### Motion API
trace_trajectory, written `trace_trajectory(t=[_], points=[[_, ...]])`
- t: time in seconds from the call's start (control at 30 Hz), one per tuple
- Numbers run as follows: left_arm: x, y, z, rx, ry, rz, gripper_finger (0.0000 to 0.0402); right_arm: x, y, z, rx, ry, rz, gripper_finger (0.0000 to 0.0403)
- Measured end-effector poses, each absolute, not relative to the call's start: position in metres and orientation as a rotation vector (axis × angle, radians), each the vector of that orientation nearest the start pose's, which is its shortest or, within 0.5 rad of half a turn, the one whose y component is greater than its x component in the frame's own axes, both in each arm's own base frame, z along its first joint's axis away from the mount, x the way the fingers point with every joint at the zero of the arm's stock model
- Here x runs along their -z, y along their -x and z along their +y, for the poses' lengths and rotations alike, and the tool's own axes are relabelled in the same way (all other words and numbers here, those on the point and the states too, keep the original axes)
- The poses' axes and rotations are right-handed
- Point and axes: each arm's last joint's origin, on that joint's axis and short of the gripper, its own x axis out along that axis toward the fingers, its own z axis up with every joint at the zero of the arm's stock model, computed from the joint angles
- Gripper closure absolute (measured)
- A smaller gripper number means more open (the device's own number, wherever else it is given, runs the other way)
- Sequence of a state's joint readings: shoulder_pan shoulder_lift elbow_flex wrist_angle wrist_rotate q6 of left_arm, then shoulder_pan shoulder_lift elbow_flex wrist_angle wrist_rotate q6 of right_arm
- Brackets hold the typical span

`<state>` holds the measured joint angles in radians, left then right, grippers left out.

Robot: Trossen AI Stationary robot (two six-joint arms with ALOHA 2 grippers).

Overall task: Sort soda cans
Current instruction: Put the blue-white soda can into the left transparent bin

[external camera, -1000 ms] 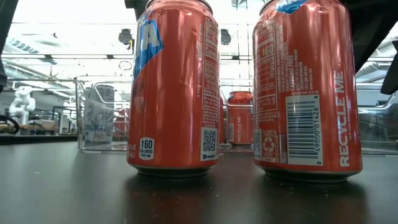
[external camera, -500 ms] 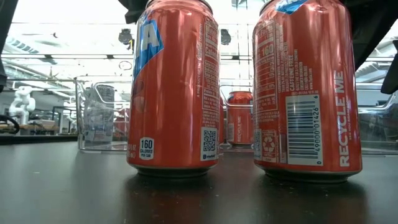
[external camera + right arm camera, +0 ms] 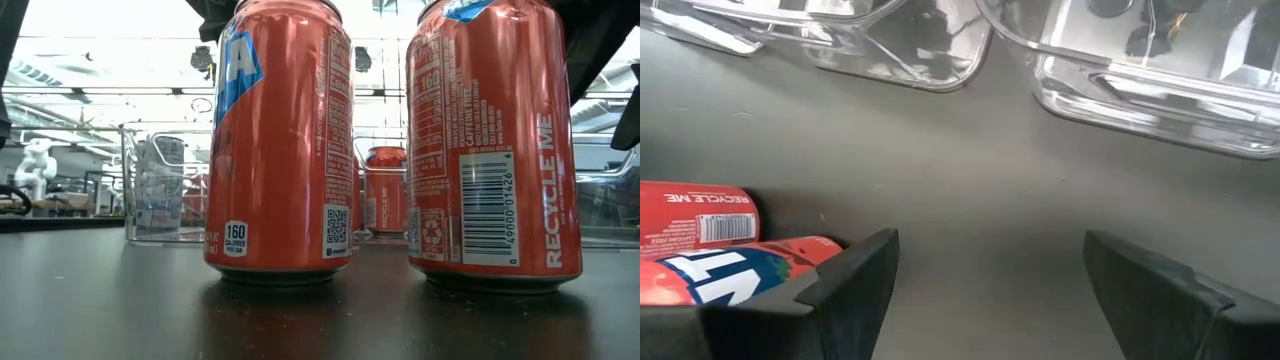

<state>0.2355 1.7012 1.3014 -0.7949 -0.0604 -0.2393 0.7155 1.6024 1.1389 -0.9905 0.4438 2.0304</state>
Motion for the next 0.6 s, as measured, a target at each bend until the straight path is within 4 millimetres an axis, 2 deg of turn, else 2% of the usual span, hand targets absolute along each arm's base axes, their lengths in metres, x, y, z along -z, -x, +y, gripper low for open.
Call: trace_trajectory(t=[0.33,0.6], points=[[-0.2354,-0.3294,0.0806,-0.392,0.307,1.158,0.0055,-0.2185,-0.225,0.1791,0.932,-1.014,0.829,0.0093],[-0.2376,-0.3332,0.0816,-0.387,0.297,1.115,0.0052,-0.2185,-0.225,0.1791,0.932,-1.014,0.829,0.0093]])
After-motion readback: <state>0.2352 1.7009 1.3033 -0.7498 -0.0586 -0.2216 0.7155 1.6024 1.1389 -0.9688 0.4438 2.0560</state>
